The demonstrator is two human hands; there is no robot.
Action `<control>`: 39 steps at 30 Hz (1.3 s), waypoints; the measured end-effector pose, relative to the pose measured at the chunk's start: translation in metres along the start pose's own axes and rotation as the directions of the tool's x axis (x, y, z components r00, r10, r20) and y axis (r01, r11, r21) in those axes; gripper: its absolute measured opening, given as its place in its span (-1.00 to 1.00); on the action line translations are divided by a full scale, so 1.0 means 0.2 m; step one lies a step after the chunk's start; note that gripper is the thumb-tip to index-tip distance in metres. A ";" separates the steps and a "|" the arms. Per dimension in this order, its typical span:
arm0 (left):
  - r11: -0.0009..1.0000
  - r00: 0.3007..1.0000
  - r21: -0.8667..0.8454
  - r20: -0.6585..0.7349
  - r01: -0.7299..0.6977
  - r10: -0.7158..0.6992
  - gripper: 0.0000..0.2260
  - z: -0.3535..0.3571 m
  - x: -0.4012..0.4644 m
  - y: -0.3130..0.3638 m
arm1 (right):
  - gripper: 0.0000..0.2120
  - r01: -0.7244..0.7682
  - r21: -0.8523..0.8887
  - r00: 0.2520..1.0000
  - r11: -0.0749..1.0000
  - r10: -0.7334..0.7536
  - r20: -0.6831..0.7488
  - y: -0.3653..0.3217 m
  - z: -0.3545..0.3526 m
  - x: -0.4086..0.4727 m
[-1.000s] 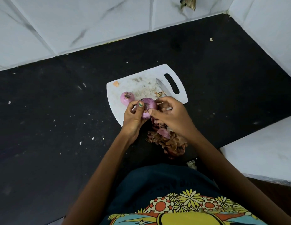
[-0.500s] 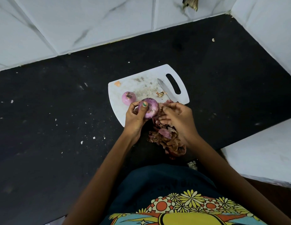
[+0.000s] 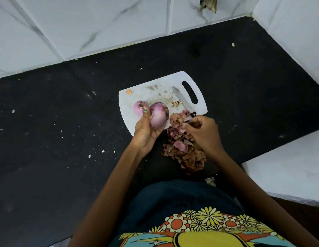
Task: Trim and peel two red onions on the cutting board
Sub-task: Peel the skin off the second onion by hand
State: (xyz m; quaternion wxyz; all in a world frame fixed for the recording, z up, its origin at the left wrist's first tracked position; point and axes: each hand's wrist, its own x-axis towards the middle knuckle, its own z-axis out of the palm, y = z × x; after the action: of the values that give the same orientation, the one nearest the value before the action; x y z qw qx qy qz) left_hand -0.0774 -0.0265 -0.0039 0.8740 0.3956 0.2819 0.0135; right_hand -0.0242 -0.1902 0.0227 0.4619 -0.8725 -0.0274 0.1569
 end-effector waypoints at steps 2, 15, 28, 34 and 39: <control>1.000 1.000 0.006 0.012 0.015 -0.015 -0.13 0.01 0.00 0.00 | -0.93 0.063 -0.145 0.997 0.987 -0.056 0.053 0.00 -0.01 0.00; 0.998 0.994 -0.027 0.099 0.057 -0.054 -0.47 0.02 -0.03 0.00 | -0.77 -0.047 0.349 0.979 0.936 -0.026 0.202 -0.16 -0.01 -0.02; 0.986 0.980 0.131 0.156 0.099 -0.119 -0.73 0.05 -0.02 -0.03 | -0.78 0.289 -0.050 0.957 0.956 -0.289 0.011 -0.18 0.03 -0.05; 0.987 0.982 0.131 0.149 0.092 -0.111 -0.75 0.06 -0.02 -0.01 | -0.86 0.339 -0.025 0.941 0.941 -0.338 0.015 -0.17 0.01 -0.03; 0.987 0.986 0.119 0.119 0.105 -0.120 -0.76 0.06 -0.02 -0.01 | -0.85 0.243 0.103 0.969 0.965 -0.246 0.019 -0.15 -0.01 0.00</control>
State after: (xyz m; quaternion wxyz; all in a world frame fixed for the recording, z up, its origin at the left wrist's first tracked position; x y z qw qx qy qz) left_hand -0.0749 -0.0373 0.0022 0.8658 0.4275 0.2484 -0.0768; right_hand -0.0214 -0.1747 0.0483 0.5201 -0.8357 -0.1345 0.1137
